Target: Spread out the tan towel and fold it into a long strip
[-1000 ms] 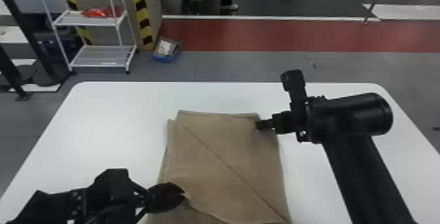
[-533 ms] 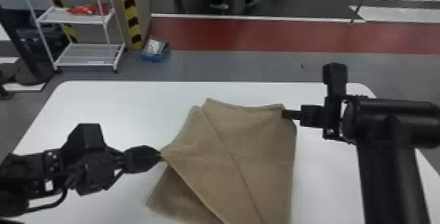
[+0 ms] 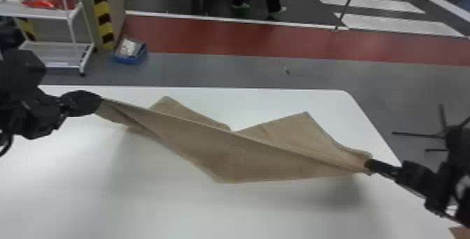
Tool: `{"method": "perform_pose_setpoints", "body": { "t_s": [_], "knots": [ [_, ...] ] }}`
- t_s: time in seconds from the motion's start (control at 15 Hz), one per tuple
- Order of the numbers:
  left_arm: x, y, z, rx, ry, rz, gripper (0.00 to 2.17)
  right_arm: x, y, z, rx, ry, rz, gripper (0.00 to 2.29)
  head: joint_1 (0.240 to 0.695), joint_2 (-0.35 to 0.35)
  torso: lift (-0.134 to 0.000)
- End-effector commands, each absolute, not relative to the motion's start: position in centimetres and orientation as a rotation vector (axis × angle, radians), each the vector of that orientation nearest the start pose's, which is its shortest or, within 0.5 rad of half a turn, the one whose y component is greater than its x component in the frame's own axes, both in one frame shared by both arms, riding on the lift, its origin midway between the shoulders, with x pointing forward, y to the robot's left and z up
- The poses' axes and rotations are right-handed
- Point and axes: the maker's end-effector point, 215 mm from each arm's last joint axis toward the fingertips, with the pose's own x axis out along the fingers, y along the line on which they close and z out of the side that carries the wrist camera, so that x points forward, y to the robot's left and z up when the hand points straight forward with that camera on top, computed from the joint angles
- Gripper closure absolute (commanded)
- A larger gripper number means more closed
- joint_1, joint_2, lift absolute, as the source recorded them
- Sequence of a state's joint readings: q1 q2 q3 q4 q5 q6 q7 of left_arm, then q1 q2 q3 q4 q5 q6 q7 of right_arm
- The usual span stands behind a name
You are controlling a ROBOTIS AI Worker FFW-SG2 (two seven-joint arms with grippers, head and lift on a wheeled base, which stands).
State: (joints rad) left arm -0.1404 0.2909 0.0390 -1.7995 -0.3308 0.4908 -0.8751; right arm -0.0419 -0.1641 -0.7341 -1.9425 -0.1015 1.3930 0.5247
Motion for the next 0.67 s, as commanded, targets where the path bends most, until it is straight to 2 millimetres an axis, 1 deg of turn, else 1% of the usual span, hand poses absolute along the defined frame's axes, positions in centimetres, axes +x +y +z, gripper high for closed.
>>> {"method": "perform_pose_setpoints", "body": {
  "t_s": [0.0, 0.07, 0.13, 0.2, 0.27, 0.4, 0.47, 0.53, 0.6],
  "knots": [
    [58.2, 24.1, -32.4, 0.474, 0.348, -0.61, 2.14, 36.7, -51.8, -42.7, 0.503, 0.743, -0.222, 1.37, 0.695, -0.247, -0.118],
    [58.0, 23.7, -32.8, 0.463, 0.35, -0.613, 2.14, 35.3, -52.2, -42.9, 0.461, 0.755, -0.236, 1.07, 0.695, -0.27, -0.118],
    [57.7, 23.4, -33.2, 0.464, 0.355, -0.62, 2.14, 33.6, -52.1, -43.5, 0.416, 0.788, -0.243, 0.47, 0.695, -0.301, -0.118],
    [57.3, 23.1, -33.5, 0.467, 0.355, -0.627, 2.14, 32.5, -52.4, -43.6, 0.375, 0.806, -0.256, 0.05, 0.695, -0.314, -0.118],
    [56.8, 22.9, -34.0, 0.466, 0.359, -0.634, 2.14, 31.8, -53.0, -43.4, 0.324, 0.818, -0.279, 0.0, 0.695, -0.324, -0.118],
    [56.2, 22.7, -34.6, 0.468, 0.363, -0.642, 2.14, 31.9, -54.8, -41.2, 0.202, 0.784, -0.308, 0.03, 0.695, -0.35, -0.118],
    [56.0, 22.7, -34.8, 0.468, 0.365, -0.644, 2.14, 32.1, -55.8, -39.3, 0.113, 0.742, -0.306, 0.07, 0.695, -0.35, -0.118],
    [55.8, 22.7, -34.9, 0.468, 0.365, -0.644, 2.14, 32.9, -56.4, -37.1, -0.012, 0.684, -0.272, 0.07, 0.695, -0.35, -0.118],
    [55.4, 22.6, -35.0, 0.466, 0.366, -0.649, 2.14, 33.9, -56.1, -35.3, -0.176, 0.644, -0.206, 0.07, 0.695, -0.35, -0.118]
  ]
}}
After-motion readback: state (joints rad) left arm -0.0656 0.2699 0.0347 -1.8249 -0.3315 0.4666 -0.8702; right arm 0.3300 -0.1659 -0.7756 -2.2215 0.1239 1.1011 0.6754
